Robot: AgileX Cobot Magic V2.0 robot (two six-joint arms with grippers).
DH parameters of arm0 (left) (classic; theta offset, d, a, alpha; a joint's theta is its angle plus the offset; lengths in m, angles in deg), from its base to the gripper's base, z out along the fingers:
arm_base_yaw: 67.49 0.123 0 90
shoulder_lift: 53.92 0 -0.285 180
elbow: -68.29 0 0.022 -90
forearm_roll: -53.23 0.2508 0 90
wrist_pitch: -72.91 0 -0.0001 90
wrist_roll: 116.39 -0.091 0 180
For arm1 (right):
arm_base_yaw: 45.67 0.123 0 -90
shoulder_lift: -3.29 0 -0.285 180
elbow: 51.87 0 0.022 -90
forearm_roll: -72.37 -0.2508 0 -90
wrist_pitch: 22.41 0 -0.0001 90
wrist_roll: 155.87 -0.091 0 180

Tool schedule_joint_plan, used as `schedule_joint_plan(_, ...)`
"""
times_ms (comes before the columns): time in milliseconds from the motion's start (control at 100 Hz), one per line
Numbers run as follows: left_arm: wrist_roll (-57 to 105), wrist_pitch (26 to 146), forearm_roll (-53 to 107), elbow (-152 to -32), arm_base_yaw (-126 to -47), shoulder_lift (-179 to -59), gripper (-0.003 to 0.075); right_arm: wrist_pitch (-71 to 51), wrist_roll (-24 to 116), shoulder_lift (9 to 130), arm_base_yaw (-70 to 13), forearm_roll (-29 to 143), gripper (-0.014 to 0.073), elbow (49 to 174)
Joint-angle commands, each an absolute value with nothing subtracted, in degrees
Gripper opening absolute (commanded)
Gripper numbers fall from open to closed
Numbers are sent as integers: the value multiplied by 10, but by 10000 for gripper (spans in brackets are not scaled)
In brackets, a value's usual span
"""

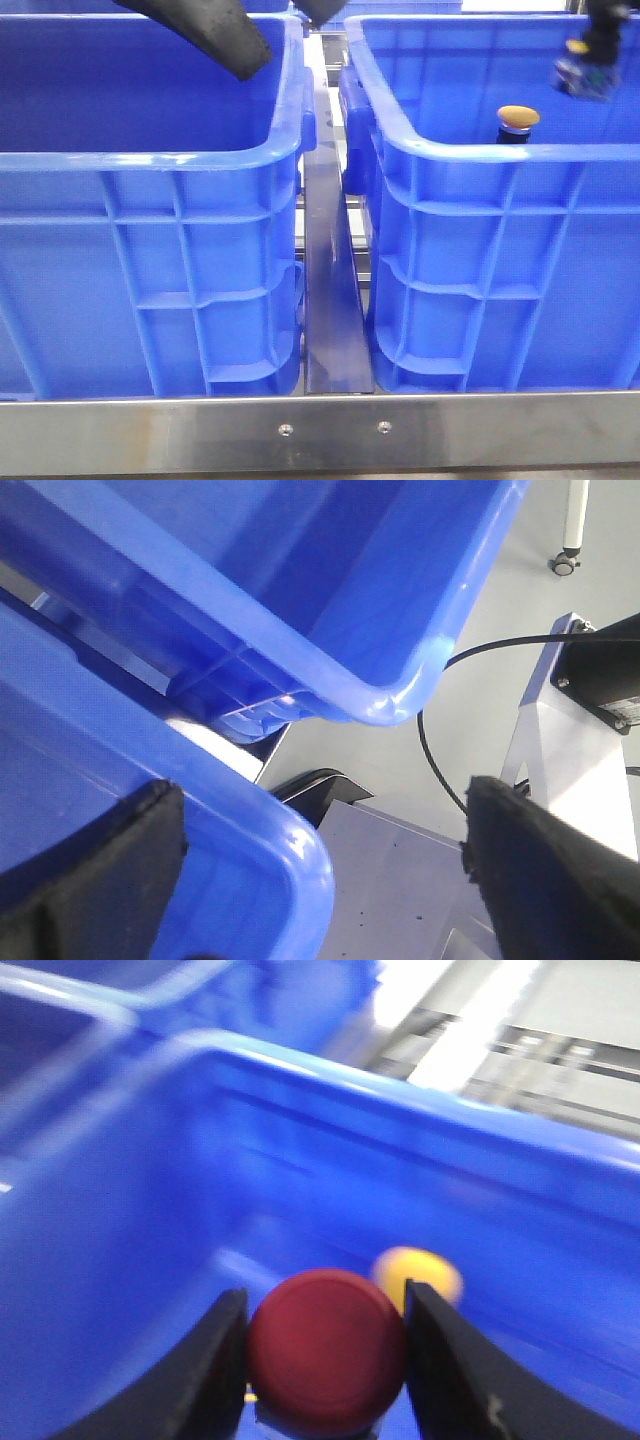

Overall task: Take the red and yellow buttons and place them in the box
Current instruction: 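Carry the red button with the right gripper down beside the yellow button, then open the right gripper to release the red button, then raise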

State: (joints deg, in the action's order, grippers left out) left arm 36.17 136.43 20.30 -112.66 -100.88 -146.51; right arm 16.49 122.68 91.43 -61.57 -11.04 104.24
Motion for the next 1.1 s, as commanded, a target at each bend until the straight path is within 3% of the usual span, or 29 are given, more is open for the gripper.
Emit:
schedule_joint_plan(0, 363, 1352, 178, -1141, -1008, -1446, 547, 124, 1251, 917, -617, -137, 195, 1061)
schedule_joint_plan(240, 363, 1351, 173, -1141, -1009, -1446, 547, 82, 1357, 970, -617, -175, 195, 1063)
schedule_joint_plan(460, 363, 1345, 173, -1141, -1009, -1446, 547, 75, 1506, 1021, -617, -364, 195, 1063)
schedule_joint_plan(1090, 363, 1348, 173, -1141, -1009, -1446, 547, 59, 1509, 1102, -618, -364, 195, 1143)
